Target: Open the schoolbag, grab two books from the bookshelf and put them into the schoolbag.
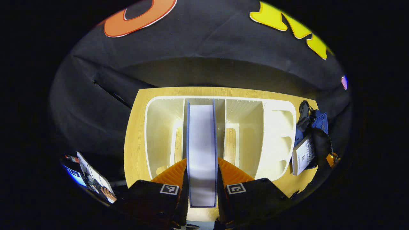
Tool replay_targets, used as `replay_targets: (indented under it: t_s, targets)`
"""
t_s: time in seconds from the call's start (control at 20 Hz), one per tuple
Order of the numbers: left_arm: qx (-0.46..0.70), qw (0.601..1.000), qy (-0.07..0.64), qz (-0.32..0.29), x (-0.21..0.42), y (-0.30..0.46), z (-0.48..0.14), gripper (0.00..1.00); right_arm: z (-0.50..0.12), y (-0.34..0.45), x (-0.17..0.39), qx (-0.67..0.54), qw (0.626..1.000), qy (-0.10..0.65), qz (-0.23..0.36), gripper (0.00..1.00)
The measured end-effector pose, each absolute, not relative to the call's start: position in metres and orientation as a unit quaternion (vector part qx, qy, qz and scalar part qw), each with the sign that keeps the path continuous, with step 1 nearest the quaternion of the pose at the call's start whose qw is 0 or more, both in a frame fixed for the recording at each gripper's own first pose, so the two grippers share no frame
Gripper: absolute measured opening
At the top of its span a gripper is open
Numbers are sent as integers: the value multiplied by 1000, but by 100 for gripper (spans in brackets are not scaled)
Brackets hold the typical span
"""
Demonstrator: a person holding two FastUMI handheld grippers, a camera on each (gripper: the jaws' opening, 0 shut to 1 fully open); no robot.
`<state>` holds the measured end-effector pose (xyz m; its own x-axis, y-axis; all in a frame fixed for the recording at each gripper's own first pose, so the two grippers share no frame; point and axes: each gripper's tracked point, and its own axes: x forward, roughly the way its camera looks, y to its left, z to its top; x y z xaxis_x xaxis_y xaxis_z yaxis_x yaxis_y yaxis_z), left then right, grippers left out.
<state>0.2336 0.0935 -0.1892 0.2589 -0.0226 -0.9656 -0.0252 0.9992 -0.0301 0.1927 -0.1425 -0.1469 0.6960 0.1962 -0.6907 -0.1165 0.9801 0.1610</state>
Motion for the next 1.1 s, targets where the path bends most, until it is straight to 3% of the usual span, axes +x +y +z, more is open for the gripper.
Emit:
replay_targets:
  t_s: [0.35, 0.55, 0.75, 1.1]
  targets:
    - [19, 833, 552, -10, 223, 107, -122, 36, -146, -140, 194, 54, 920, 376, 91, 0]
    - [-11, 855, 518, -5, 191, 117, -72, 39, -148, -139, 193, 57, 920, 376, 93, 0]
    - [-106, 875, 473, -7, 152, 107, -21, 36, -148, -140, 190, 57, 921, 373, 93, 3]
    - [-289, 850, 438, -51, 76, 32, -15, 36, -150, -139, 187, 49, 921, 375, 90, 0]
